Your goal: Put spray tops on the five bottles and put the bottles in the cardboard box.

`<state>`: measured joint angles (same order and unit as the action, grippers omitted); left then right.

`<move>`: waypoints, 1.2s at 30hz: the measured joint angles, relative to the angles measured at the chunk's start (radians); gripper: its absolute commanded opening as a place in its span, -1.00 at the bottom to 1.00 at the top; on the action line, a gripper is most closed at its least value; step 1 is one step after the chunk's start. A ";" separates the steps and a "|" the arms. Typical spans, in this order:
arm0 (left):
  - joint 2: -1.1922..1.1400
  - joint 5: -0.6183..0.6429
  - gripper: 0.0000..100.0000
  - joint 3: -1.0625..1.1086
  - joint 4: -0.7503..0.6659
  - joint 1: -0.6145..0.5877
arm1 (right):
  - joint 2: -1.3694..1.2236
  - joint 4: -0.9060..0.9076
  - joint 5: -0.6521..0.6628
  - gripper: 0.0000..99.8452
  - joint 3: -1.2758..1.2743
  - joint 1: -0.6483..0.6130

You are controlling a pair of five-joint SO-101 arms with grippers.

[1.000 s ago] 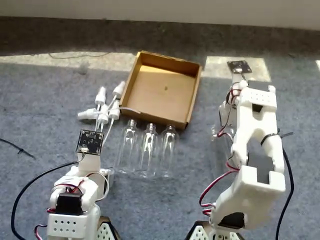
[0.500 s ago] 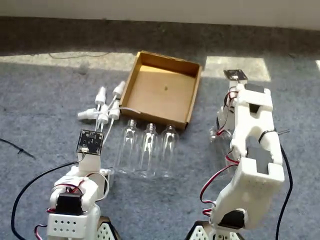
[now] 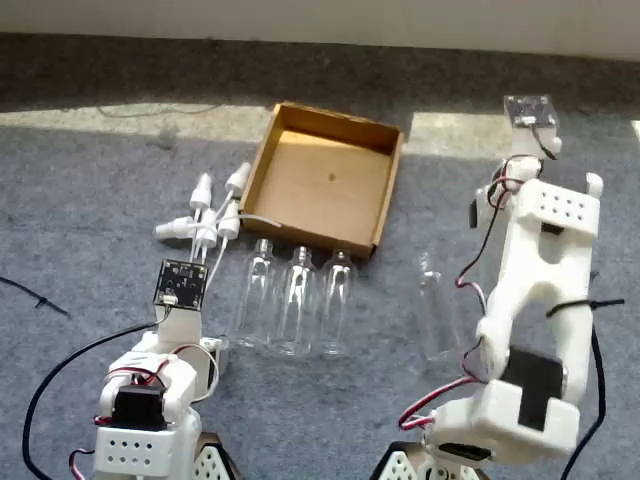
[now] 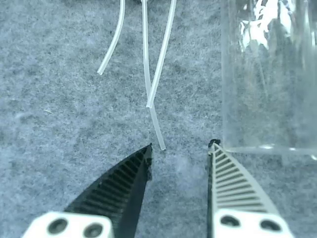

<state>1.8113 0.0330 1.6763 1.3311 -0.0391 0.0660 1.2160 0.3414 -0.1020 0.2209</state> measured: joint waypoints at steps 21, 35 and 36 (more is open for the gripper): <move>0.000 -0.577 -0.64 -0.114 -0.163 -0.471 | 1.125 -0.491 -0.169 -0.99 -1.065 -0.006; -0.743 -0.442 -0.64 -0.881 -0.058 -0.477 | 1.201 -0.192 -0.199 -0.99 -1.008 -0.298; -0.862 -0.411 -0.63 -0.945 -0.058 -0.468 | 1.203 -0.184 -0.199 -0.99 -1.005 -0.299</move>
<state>0.9490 -0.3782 0.7311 1.2727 -0.5071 1.2689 1.0319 0.1419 -1.1070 -0.0783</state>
